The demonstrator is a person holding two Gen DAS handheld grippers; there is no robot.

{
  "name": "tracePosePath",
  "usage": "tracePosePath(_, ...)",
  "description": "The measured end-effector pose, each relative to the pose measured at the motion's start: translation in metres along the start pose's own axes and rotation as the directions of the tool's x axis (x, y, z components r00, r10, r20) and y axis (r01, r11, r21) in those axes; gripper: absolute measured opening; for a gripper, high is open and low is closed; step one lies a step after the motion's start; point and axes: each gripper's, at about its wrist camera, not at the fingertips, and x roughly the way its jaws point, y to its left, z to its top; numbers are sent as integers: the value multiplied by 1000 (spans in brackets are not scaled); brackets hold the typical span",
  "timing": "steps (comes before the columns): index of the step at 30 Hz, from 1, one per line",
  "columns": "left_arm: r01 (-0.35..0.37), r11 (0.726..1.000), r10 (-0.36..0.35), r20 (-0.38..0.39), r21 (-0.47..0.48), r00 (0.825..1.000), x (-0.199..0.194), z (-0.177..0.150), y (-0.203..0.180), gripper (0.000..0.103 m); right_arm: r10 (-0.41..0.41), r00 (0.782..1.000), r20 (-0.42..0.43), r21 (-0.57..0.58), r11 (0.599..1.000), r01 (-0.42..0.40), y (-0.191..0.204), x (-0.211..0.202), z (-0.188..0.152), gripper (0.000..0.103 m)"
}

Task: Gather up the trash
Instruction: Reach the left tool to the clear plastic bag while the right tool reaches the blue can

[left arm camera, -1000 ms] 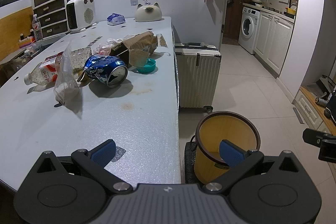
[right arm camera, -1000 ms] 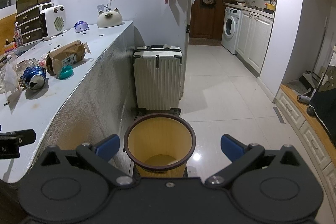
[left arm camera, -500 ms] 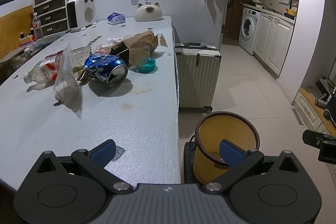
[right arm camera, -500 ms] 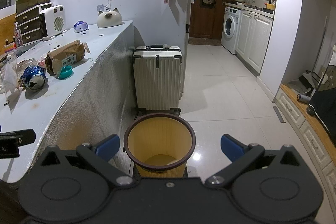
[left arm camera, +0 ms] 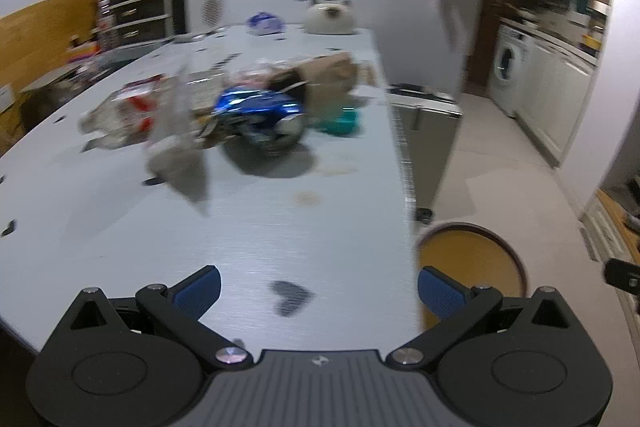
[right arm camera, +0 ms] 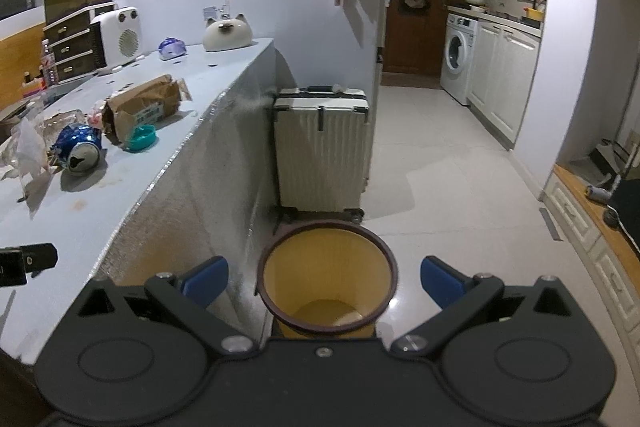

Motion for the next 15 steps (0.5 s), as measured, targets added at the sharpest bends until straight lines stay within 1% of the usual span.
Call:
tracePosePath(2,-32,999,32,-15,-34,999,6,1,14,103,12,1000,6,-11,1000,-11,7,5,5,103)
tracePosePath(6,-55,994,51,-48,-96,998,15,0,40,103,51,998,27,-37,998,-50,27,16,17,103)
tracePosePath(9,-84,990,77,-61,-118,995,20,-2,57,103,96,994,46,-55,994,-93,43,25,28,103)
tracePosePath(12,-103,987,96,-60,-122,994,25,0,71,103,149,985,80,-86,986,-143,63,33,39,103)
tracePosePath(15,-100,986,93,-57,-137,994,32,1,87,103,223,968,114,-108,971,-211,85,43,52,103)
